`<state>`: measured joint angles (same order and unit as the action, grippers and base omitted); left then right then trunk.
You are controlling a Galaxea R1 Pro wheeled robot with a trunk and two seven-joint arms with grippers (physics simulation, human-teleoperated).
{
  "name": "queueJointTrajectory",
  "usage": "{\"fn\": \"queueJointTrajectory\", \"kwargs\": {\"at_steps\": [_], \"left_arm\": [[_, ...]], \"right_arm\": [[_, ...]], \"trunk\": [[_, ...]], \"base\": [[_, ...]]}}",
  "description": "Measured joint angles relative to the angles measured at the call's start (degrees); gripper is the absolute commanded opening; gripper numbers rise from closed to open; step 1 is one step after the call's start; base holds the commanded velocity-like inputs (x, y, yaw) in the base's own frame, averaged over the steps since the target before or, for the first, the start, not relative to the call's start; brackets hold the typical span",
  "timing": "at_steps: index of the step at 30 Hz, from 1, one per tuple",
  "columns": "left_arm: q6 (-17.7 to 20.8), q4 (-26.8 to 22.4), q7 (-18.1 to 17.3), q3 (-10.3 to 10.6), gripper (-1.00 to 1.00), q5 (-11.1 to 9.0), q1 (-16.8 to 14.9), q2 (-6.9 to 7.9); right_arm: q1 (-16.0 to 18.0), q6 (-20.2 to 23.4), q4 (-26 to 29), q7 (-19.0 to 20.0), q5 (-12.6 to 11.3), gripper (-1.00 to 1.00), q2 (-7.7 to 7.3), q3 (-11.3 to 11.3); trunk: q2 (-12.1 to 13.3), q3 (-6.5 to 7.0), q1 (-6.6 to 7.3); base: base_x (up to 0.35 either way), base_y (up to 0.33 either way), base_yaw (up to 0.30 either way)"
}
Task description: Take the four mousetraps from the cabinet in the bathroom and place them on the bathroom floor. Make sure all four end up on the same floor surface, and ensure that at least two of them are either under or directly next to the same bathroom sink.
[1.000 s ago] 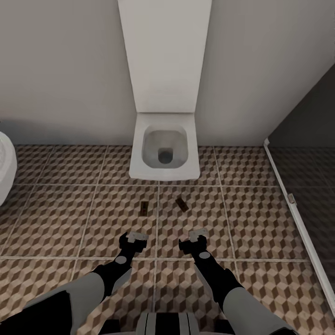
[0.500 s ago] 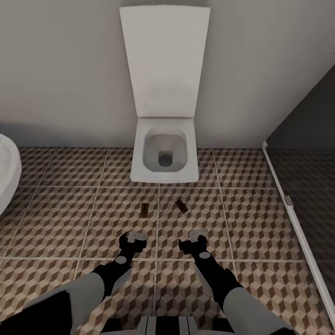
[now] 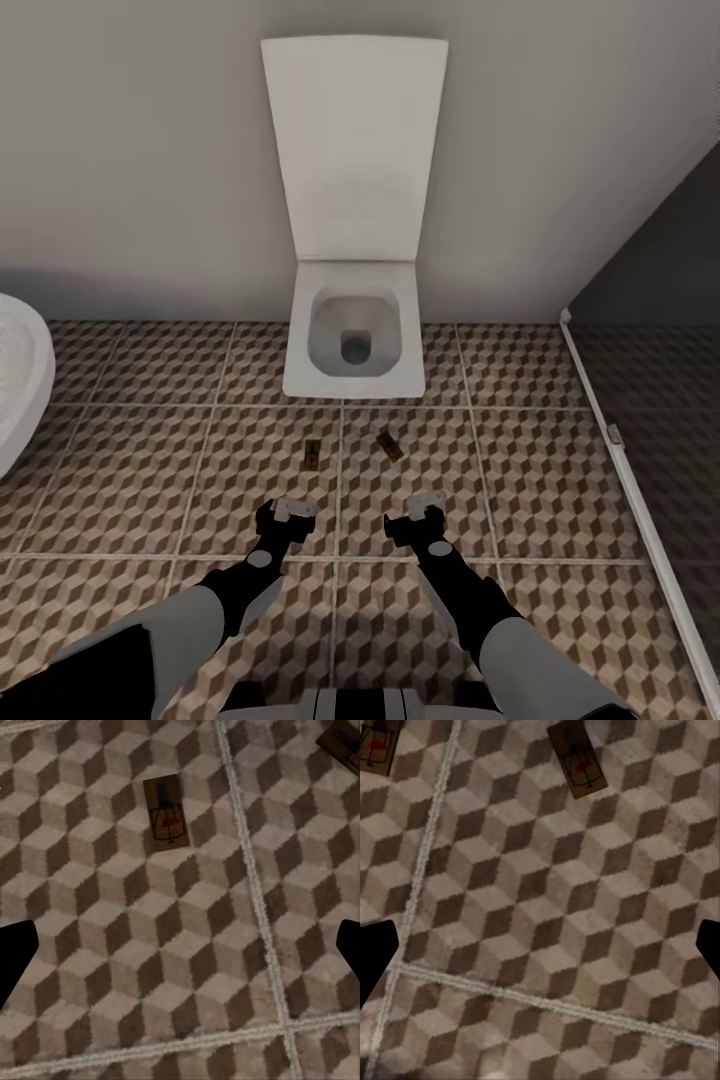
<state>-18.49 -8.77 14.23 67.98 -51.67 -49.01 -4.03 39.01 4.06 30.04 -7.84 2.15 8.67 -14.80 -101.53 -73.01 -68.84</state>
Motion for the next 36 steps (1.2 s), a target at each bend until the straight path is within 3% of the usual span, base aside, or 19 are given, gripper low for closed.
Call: {"fn": "queueJointTrajectory", "kwargs": {"at_steps": [28,36], "left_arm": [[-0.1,0.0,-0.2,0.0,1.0,-0.1,0.1,0.14],[-0.1,-0.2,-0.4,0.0,1.0,-0.2,0.1,0.21]], "right_arm": [[0.0,-0.2,0.0,0.2,0.0,1.0,-0.19,0.0],[0.0,-0.3,0.0,2.4,0.1,1.0,-0.21,0.1]], "trunk": [[11.2,5.03,6.15],[14.4,6.46,7.91]], "base": [[0.0,0.0,0.0],[0.0,0.0,0.0]]}}
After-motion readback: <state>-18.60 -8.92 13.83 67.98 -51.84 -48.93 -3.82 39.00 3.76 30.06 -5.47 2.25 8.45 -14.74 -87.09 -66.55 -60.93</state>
